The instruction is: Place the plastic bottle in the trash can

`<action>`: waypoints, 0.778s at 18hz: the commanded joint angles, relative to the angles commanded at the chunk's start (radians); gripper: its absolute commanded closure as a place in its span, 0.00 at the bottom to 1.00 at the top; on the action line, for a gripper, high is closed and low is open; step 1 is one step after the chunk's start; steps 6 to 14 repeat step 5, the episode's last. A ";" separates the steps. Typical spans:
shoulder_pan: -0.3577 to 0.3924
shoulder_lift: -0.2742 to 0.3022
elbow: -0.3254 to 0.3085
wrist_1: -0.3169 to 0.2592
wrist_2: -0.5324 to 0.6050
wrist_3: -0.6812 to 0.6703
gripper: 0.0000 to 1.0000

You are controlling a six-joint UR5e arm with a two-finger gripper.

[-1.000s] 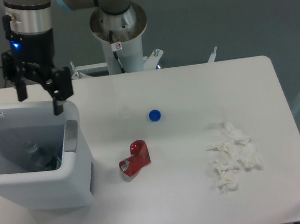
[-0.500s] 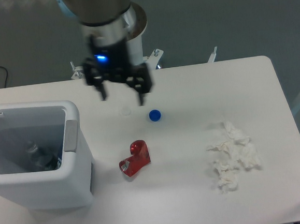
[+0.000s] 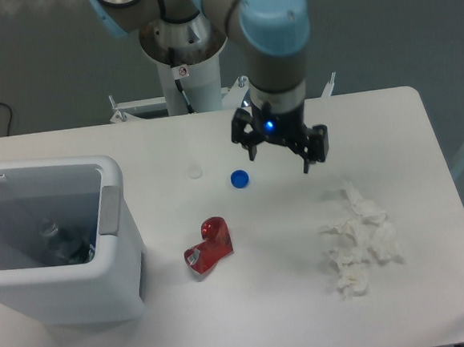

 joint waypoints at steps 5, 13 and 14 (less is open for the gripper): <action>-0.002 -0.042 0.008 0.020 0.000 -0.002 0.00; -0.002 -0.042 0.008 0.020 0.000 -0.002 0.00; -0.002 -0.042 0.008 0.020 0.000 -0.002 0.00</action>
